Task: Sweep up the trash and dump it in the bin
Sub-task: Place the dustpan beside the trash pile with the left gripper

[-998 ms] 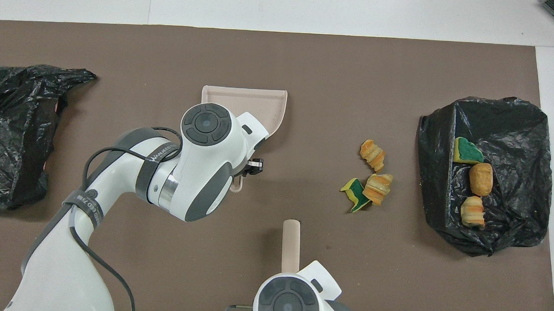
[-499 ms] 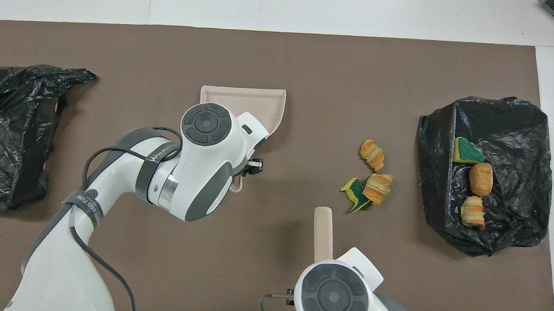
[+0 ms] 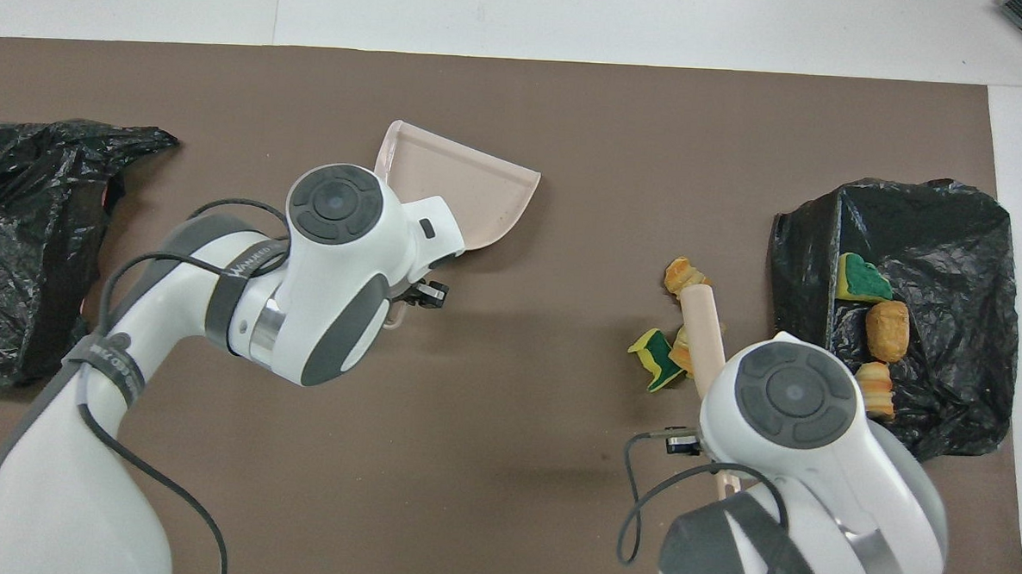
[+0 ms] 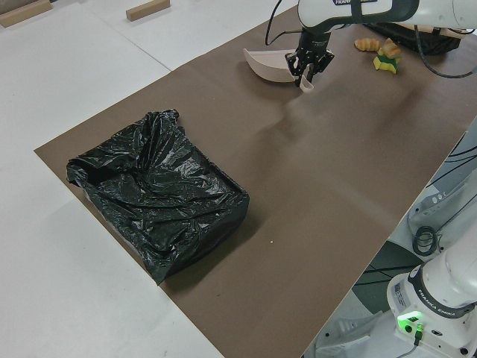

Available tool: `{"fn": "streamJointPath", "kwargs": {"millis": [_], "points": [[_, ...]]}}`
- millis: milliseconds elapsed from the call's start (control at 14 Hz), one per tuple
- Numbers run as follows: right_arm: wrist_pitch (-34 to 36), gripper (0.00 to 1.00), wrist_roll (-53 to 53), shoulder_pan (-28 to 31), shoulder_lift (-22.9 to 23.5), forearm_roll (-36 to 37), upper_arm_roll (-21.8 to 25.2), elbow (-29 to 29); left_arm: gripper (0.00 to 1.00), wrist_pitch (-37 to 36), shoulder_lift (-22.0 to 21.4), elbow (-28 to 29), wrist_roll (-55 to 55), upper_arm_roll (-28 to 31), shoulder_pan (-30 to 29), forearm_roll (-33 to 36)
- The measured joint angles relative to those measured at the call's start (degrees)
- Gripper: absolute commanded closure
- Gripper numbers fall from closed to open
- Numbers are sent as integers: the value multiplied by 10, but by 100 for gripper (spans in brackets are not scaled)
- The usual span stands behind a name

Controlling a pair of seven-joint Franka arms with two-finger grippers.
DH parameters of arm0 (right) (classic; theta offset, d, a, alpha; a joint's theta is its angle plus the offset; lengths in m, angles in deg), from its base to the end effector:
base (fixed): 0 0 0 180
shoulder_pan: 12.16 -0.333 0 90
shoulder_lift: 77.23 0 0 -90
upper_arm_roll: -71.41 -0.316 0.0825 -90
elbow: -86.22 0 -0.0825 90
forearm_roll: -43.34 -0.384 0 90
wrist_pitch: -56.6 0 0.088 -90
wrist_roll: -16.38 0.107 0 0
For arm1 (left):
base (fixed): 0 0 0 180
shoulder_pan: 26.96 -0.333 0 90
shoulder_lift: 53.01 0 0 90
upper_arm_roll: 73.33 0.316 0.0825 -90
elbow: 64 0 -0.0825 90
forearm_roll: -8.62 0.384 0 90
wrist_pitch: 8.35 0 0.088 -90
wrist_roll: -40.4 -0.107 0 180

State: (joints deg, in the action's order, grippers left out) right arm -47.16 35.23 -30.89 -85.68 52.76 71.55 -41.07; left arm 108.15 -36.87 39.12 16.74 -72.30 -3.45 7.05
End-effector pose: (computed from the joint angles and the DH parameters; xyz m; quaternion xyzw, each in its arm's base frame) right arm 0.4489 0.1366 0.4195 0.9881 0.0276 -0.0994 0.1143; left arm 0.5768 -0.2411 0.3868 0.9221 -0.3861 -0.0239 0.0099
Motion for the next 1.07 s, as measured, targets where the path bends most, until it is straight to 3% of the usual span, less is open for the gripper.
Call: {"fn": "streamJointPath", "kwargs": {"millis": [285, 428, 713, 1070], "points": [[-39, 100, 0, 20, 36, 14, -1, -17, 100, -20, -15, 0, -244, -3, -1, 0], [-43, 100, 0, 24, 37, 15, -1, -28, 100, -31, -21, 3, -307, -5, 4, 0], [-67, 100, -1, 25, 37, 6, -3, -53, 100, -35, -40, 35, -300, -8, 44, 16], [-69, 100, -33, 25, 37, -99, -5, -54, 100, -35, -66, 77, -209, -10, 103, 58]]}}
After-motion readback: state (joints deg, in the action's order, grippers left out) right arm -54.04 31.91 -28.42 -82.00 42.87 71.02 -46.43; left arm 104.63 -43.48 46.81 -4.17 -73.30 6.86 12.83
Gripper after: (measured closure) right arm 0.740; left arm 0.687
